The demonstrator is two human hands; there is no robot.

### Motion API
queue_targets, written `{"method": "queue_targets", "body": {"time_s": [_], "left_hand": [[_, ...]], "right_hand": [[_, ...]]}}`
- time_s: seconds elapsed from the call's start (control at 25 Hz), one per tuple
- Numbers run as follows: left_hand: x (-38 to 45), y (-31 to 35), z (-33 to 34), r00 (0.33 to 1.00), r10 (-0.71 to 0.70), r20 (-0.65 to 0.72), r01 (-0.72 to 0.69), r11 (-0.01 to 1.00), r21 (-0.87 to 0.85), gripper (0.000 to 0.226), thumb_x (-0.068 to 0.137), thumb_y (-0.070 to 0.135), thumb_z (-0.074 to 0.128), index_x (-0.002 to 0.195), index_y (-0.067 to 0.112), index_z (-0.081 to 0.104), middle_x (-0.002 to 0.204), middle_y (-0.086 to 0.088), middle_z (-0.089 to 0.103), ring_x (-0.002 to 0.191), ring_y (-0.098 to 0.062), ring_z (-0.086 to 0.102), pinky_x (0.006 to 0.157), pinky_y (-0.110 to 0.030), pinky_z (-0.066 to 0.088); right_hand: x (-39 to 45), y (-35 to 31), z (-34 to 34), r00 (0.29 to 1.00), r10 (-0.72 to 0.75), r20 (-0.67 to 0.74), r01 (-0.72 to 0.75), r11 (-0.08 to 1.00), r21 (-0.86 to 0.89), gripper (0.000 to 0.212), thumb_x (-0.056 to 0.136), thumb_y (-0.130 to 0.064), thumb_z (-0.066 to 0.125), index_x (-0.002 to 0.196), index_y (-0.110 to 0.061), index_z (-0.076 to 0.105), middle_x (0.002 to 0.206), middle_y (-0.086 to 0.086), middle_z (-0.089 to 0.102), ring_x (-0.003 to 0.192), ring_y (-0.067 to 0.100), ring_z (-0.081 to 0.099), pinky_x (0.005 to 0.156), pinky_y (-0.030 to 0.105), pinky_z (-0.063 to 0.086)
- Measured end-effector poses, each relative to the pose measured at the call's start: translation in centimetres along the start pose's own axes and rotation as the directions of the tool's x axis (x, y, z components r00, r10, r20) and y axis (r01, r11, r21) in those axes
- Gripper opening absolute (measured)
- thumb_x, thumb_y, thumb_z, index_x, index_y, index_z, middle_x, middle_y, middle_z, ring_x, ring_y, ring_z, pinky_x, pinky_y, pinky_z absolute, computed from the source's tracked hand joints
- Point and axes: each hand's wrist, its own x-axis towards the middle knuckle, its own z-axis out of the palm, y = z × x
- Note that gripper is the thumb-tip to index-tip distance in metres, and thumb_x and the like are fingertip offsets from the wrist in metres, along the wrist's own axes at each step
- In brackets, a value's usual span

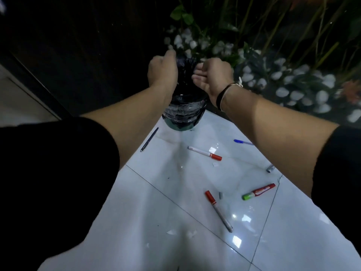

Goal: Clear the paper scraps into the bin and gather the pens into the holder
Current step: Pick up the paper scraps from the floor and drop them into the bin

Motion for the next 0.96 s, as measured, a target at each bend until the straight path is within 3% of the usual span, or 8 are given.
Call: {"method": "queue_targets", "body": {"time_s": [0.08, 0.12, 0.2, 0.36, 0.44, 0.52, 0.72, 0.96], "left_hand": [[-1.9, -2.9, -0.6, 0.977, 0.190, -0.093, -0.180, 0.978, 0.105, 0.016, 0.093, 0.029, 0.057, 0.082, 0.018, 0.055, 0.074, 0.008, 0.058, 0.066, -0.008, 0.053, 0.062, -0.024, 0.041], [-3.0, -5.0, -0.9, 0.965, 0.243, -0.097, -0.230, 0.965, 0.125, 0.012, 0.091, 0.025, 0.059, 0.083, 0.018, 0.054, 0.079, 0.006, 0.059, 0.069, -0.008, 0.052, 0.064, -0.020, 0.041], [-4.9, -9.6, -1.3, 0.962, 0.262, -0.073, -0.247, 0.954, 0.171, 0.007, 0.088, 0.021, 0.059, 0.086, 0.018, 0.054, 0.091, -0.003, 0.065, 0.077, -0.012, 0.055, 0.069, -0.017, 0.041], [-6.5, -17.9, -1.6, 0.990, 0.076, 0.122, -0.115, 0.928, 0.355, 0.006, 0.091, 0.022, 0.061, 0.096, 0.019, 0.060, 0.107, -0.005, 0.066, 0.087, -0.019, 0.062, 0.079, -0.029, 0.050], [-6.7, -20.7, -1.4, 0.978, 0.027, 0.208, -0.118, 0.890, 0.441, 0.013, 0.093, 0.020, 0.061, 0.106, 0.016, 0.062, 0.111, -0.005, 0.065, 0.093, -0.021, 0.064, 0.084, -0.034, 0.054], [-6.3, -22.3, -1.0, 0.955, 0.056, 0.291, -0.212, 0.815, 0.539, 0.021, 0.095, 0.018, 0.059, 0.114, 0.010, 0.063, 0.113, -0.008, 0.065, 0.098, -0.025, 0.064, 0.087, -0.036, 0.055], [-3.8, -22.7, 2.3, 0.867, 0.128, 0.481, -0.478, 0.487, 0.731, 0.031, 0.094, 0.006, 0.055, 0.125, 0.007, 0.063, 0.124, -0.015, 0.061, 0.110, -0.033, 0.061, 0.093, -0.043, 0.053], [0.0, -22.0, 5.9, 0.763, 0.046, 0.645, -0.646, 0.045, 0.762, 0.035, 0.087, -0.003, 0.058, 0.118, 0.013, 0.063, 0.112, -0.014, 0.065, 0.098, -0.038, 0.066, 0.077, -0.043, 0.056]], "right_hand": [[-1.4, 2.1, -1.3, 1.000, 0.010, 0.025, -0.009, 0.999, -0.033, 0.029, 0.080, -0.001, 0.053, 0.086, 0.027, 0.045, 0.050, 0.005, 0.047, 0.045, 0.015, 0.048, 0.049, 0.021, 0.043], [-2.2, 4.4, -2.5, 0.999, -0.039, -0.022, 0.035, 0.984, -0.174, 0.012, 0.079, -0.005, 0.054, 0.077, 0.007, 0.058, 0.053, 0.004, 0.054, 0.048, 0.016, 0.053, 0.056, 0.025, 0.049], [-3.9, 10.1, -5.6, 0.985, -0.165, -0.052, 0.115, 0.850, -0.514, 0.016, 0.078, -0.022, 0.054, 0.070, -0.014, 0.065, 0.063, 0.001, 0.068, 0.063, 0.020, 0.068, 0.071, 0.038, 0.060], [-5.3, 18.8, -11.2, 0.997, -0.065, 0.048, 0.068, 0.354, -0.933, 0.018, 0.084, -0.017, 0.058, 0.095, -0.014, 0.073, 0.096, 0.011, 0.073, 0.093, 0.032, 0.068, 0.082, 0.033, 0.055], [-5.5, 22.0, -13.7, 0.984, -0.029, 0.175, 0.176, 0.040, -0.984, 0.027, 0.090, -0.020, 0.058, 0.114, -0.009, 0.067, 0.115, 0.014, 0.066, 0.108, 0.034, 0.061, 0.090, 0.036, 0.053], [-5.7, 24.6, -15.5, 0.962, -0.033, 0.269, 0.265, -0.097, -0.959, 0.031, 0.094, -0.022, 0.059, 0.122, -0.008, 0.065, 0.130, 0.012, 0.059, 0.117, 0.034, 0.055, 0.095, 0.039, 0.051], [-4.9, 27.5, -17.9, 0.900, -0.171, 0.400, 0.397, -0.056, -0.916, 0.034, 0.069, 0.012, 0.074, 0.100, -0.002, 0.075, 0.097, 0.016, 0.068, 0.088, 0.040, 0.066, 0.064, 0.038, 0.059], [-4.3, 28.6, -18.3, 0.903, -0.220, 0.368, 0.390, 0.065, -0.919, 0.036, 0.078, 0.011, 0.061, 0.108, -0.007, 0.066, 0.108, 0.012, 0.058, 0.097, 0.031, 0.052, 0.070, 0.033, 0.050]]}}
